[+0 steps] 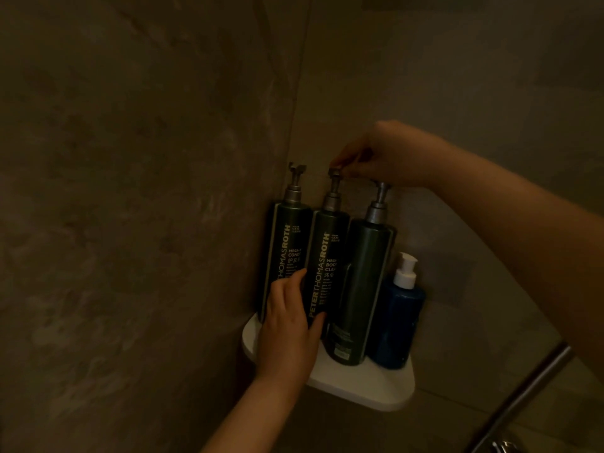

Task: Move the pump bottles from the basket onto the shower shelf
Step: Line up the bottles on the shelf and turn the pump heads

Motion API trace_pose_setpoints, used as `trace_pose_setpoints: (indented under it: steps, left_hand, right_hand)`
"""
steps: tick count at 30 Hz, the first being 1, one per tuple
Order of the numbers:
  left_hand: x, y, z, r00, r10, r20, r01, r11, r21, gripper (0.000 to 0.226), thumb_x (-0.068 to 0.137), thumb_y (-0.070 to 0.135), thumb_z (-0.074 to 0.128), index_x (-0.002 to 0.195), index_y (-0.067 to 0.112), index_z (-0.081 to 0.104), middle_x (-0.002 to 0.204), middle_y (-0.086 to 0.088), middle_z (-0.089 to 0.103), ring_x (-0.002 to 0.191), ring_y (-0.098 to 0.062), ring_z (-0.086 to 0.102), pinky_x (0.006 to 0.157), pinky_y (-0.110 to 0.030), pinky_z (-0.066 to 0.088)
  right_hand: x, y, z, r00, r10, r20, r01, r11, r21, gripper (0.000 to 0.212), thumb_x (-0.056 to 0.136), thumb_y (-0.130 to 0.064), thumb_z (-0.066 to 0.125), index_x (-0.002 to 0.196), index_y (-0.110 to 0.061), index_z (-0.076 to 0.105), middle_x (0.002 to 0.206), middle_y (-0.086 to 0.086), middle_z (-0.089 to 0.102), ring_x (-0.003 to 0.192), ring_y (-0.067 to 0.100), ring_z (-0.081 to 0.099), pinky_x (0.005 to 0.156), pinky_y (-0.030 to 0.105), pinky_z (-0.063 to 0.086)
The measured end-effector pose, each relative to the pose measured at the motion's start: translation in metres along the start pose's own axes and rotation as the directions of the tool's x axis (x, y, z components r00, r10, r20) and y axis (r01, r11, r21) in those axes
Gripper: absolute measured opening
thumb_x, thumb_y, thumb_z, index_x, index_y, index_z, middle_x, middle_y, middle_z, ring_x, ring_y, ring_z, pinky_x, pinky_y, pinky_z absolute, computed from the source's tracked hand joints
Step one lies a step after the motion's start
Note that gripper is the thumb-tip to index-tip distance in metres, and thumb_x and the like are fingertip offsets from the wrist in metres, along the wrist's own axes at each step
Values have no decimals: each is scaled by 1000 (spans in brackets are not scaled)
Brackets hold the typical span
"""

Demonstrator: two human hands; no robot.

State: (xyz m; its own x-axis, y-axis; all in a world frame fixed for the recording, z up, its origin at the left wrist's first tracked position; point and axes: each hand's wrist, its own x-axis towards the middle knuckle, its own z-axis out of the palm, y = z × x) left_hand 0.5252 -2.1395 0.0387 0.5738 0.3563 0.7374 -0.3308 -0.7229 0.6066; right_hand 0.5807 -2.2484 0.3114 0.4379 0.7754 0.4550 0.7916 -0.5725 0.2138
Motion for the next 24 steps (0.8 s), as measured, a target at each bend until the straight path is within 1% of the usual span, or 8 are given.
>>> trace_pose_setpoints:
  steps: [3,6,11,15,17,19,20,24]
  left_hand:
    - [-3,-1,-1,1000,19,-3,-19,1000,3,65,87,24,64,140,30,27,128,9,35,111,-7,47,90,-24,45]
    - [-8,1,-3,1000,29,-10,-29,1000,-10,59,89,27,59,138,33,27,127,11,35,108,-5,47,87,-21,45]
    - [-14,10,-8,997,66,31,-64,996,-59,48,90,38,48,132,42,26,125,20,30,110,0,43,86,-24,48]
    - [-17,16,-8,994,80,73,-75,995,-70,44,90,42,45,131,41,27,122,24,30,111,3,42,83,-14,42]
    - [-18,18,-8,993,79,84,-73,995,-72,44,90,42,46,130,42,28,124,23,31,110,5,41,80,-10,39]
    - [-21,20,-8,992,71,100,-63,995,-77,45,90,42,47,130,42,27,127,21,33,110,4,41,82,-11,39]
    - [-21,21,-8,992,69,104,-62,995,-75,45,90,43,47,130,42,27,127,20,33,111,4,42,83,-13,40]
    - [-23,25,-7,992,74,104,-68,996,-62,46,89,45,46,130,43,25,128,20,32,110,4,41,83,-14,40]
  right_hand:
    - [-7,1,-5,1000,29,1,-29,999,16,28,91,-28,56,117,-25,65,95,-7,64,85,8,58,77,24,42]
    - [-17,6,-14,999,40,13,-40,999,22,23,91,-26,56,112,-25,67,100,-3,68,88,9,59,78,24,41]
    - [-32,11,-30,994,60,89,-67,994,85,23,88,-35,58,109,-32,68,98,-8,71,94,6,63,86,29,46]
    - [-39,12,-32,986,58,154,-80,986,146,25,83,-37,63,108,-35,67,96,-13,72,91,-4,63,88,21,45]
    - [-41,13,-31,984,52,169,-81,982,173,28,81,-30,68,109,-33,66,93,-19,70,89,-5,63,86,18,46]
    - [-43,13,-31,980,46,195,-79,983,168,32,80,-21,70,110,-32,66,84,-30,67,84,-9,63,80,10,46]
    - [-44,13,-31,976,50,211,-85,983,162,34,80,-17,71,109,-33,66,83,-31,67,83,-10,63,79,10,46]
    - [-45,10,-31,980,42,194,-63,992,106,35,81,-11,69,105,-37,66,100,-11,70,89,1,65,89,30,50]
